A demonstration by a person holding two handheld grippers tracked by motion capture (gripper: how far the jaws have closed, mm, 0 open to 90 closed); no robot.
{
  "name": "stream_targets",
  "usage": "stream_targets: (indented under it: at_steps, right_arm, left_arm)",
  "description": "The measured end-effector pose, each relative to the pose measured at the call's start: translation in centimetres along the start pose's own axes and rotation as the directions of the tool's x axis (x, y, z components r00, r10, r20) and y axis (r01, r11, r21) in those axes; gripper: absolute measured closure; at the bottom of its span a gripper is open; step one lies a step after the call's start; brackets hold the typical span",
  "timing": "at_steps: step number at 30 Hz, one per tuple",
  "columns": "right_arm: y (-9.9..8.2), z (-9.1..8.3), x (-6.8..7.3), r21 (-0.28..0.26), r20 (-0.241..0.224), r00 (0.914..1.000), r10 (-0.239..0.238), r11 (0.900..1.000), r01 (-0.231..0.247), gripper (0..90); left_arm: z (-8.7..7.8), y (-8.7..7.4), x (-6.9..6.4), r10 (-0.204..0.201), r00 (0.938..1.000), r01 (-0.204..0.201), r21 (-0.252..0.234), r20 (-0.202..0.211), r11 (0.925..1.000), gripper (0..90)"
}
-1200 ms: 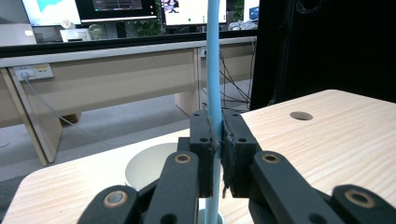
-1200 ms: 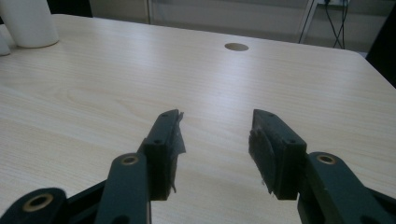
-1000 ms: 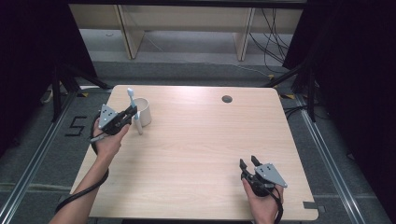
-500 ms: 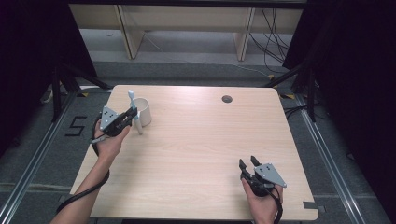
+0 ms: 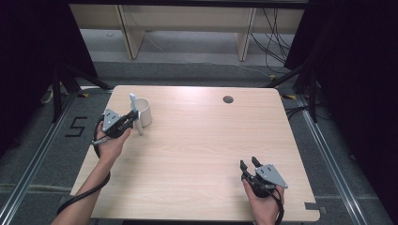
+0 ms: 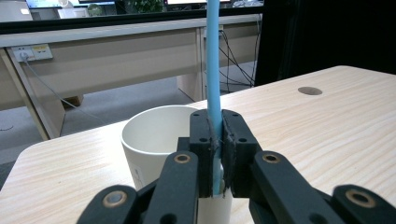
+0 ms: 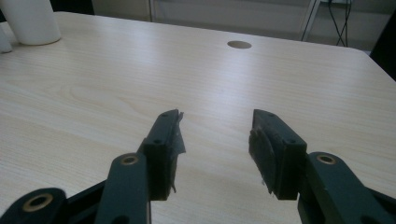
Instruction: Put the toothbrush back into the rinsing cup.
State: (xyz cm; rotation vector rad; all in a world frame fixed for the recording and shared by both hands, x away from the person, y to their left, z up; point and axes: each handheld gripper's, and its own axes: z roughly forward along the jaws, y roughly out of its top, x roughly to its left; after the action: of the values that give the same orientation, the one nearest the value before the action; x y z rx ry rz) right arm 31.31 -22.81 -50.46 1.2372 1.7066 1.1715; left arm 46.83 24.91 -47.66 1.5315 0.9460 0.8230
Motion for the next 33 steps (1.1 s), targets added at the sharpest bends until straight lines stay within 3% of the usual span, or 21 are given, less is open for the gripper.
stream_targets:
  at_steps: [3, 6, 9, 10, 12, 14, 19, 23, 24, 27, 33]
  right_arm:
    - [0.0, -0.1, 0.3, 0.013, -0.003, 0.9994, 0.035, 0.9993, -0.035, 53.1]
    - [0.0, -0.1, 0.3, 0.014, -0.004, 0.9993, 0.036, 0.9993, -0.036, 53.1]
    - [-0.1, 0.0, 0.2, 0.007, -0.011, 0.9994, 0.034, 0.9994, -0.033, 53.1]
    - [0.0, 0.1, 0.0, 0.003, -0.007, 1.0, -0.005, 1.0, 0.005, 53.0]
    - [0.0, 0.1, 0.0, 0.003, -0.004, 0.9999, -0.009, 1.0, 0.009, 53.0]
    - [-0.1, 0.2, 0.2, 0.005, -0.027, 0.9993, 0.026, 0.9996, -0.026, 52.9]
    - [-0.2, 0.2, 0.1, 0.004, -0.009, 0.9999, 0.01, 0.9999, -0.01, 52.6]
    - [-0.1, 0.0, 0.2, 0.022, -0.019, 0.9994, 0.03, 0.9993, -0.029, 52.4]
    - [-0.1, 0.0, 0.0, 0.013, -0.002, 1.0, 0.001, 0.9999, -0.001, 52.4]
    - [-0.1, 0.0, 0.1, 0.023, -0.016, 0.9993, 0.032, 0.9992, -0.032, 52.4]
    - [-0.2, 0.2, 0.1, 0.005, -0.018, 0.9995, 0.025, 0.9997, -0.025, 52.2]
  left_arm:
    - [-0.1, -0.1, 0.0, 0.002, 1.0, -0.002, 0.02, -0.002, 0.9998, 80.6]
    - [-0.3, -0.3, 0.1, -0.004, 1.0, 0.004, 0.03, -0.007, 0.9995, 77.3]
    - [-0.7, -0.4, 0.2, -0.012, 0.9998, 0.013, 0.039, -0.018, 0.9992, 70.1]
    - [-0.9, -0.4, 0.2, -0.015, 0.9998, 0.016, 0.041, -0.016, 0.999, 64.1]
    - [-1.0, -0.3, 0.2, -0.015, 0.9998, 0.015, 0.036, -0.013, 0.9992, 61.6]
    - [-1.3, -0.2, 0.0, -0.003, 0.9999, 0.003, 0.035, -0.011, 0.9994, 53.9]
    - [-1.6, -0.1, -0.1, -0.004, 0.9999, 0.005, 0.037, -0.016, 0.9993, 43.4]
    - [-2.3, -0.1, -0.1, 0.001, 0.9998, 0.0, 0.047, -0.02, 0.9989, 39.8]
    - [-2.6, 0.0, -0.2, 0.002, 0.9997, 0.0, 0.057, -0.024, 0.9983, 38.4]
    - [-3.0, 0.1, -0.2, 0.003, 0.9996, -0.001, 0.06, -0.029, 0.9982, 37.5]
    - [-4.2, 0.1, -0.3, 0.005, 0.9997, -0.003, 0.062, -0.024, 0.9981, 35.4]
